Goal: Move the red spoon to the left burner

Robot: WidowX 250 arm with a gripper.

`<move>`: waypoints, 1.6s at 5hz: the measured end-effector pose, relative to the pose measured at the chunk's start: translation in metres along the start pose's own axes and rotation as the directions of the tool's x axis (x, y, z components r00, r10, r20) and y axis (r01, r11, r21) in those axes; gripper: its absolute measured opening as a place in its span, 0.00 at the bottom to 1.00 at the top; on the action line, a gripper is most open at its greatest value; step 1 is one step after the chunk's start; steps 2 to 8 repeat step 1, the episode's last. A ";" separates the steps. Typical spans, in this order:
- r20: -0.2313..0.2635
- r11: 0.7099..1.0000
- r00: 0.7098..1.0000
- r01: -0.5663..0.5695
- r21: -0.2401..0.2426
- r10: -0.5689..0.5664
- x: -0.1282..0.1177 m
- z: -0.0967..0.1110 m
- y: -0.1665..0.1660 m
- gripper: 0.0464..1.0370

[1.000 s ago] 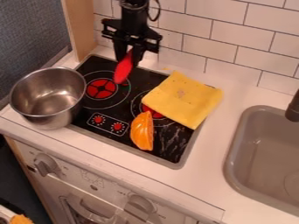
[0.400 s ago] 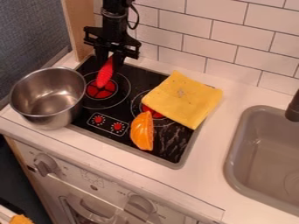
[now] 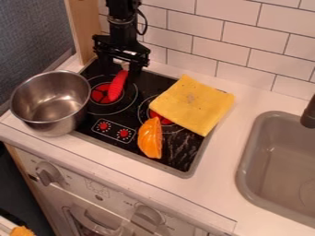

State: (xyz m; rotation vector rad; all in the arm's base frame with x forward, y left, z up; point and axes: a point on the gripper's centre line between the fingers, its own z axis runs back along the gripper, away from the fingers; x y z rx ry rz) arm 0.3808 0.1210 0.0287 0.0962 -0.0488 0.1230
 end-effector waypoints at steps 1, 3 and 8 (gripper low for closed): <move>0.021 0.999 0.999 0.024 -0.035 -0.024 -0.004 0.000 0.000 0.97; 0.021 0.999 0.999 0.024 -0.035 -0.024 -0.004 0.000 0.000 0.97; 0.021 0.999 0.999 0.024 -0.035 -0.024 -0.004 0.000 0.000 0.97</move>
